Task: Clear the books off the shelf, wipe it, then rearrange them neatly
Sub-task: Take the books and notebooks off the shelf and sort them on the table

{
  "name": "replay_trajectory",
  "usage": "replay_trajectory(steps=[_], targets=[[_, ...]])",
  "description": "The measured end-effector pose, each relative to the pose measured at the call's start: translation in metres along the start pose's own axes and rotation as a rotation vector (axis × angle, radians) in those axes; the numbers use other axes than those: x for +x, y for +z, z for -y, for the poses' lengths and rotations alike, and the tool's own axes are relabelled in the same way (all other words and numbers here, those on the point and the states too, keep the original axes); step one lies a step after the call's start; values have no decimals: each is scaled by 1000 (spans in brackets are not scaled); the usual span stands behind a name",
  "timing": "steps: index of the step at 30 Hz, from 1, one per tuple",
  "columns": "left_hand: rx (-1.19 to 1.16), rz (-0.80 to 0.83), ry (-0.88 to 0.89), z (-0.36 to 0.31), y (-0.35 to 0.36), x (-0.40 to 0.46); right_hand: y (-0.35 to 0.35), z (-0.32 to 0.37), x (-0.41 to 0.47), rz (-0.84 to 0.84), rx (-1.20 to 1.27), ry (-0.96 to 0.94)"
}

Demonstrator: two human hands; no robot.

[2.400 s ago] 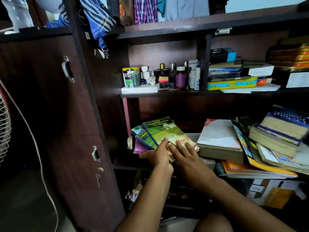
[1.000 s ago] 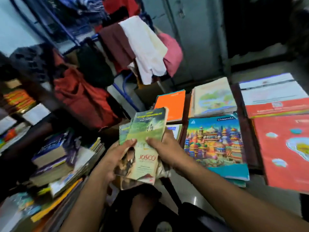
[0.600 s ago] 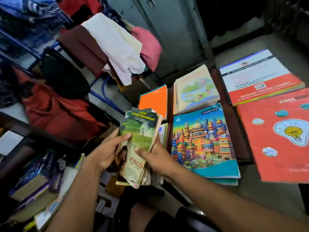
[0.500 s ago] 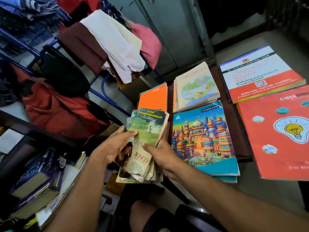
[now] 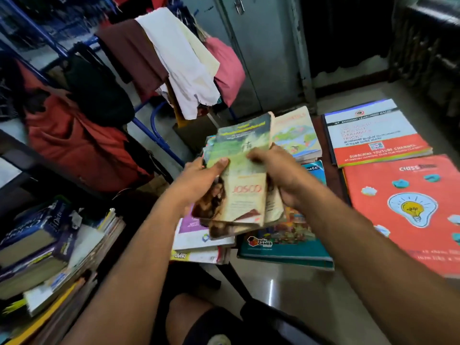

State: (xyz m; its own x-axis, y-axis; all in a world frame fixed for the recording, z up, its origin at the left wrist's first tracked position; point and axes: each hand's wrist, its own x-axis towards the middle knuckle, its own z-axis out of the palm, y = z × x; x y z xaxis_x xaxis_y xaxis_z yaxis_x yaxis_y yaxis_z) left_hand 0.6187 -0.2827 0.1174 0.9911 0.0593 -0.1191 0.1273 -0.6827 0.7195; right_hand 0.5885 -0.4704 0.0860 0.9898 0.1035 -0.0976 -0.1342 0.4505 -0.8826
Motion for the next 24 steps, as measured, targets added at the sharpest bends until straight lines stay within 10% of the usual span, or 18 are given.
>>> replay_trajectory(steps=[12,24], targets=[[-259,121,97,-34,100,-13,-59,-22,-27,-383,-122,-121],[-609,-86,219,-18,39,26,-19,11,60,5,-279,-67]])
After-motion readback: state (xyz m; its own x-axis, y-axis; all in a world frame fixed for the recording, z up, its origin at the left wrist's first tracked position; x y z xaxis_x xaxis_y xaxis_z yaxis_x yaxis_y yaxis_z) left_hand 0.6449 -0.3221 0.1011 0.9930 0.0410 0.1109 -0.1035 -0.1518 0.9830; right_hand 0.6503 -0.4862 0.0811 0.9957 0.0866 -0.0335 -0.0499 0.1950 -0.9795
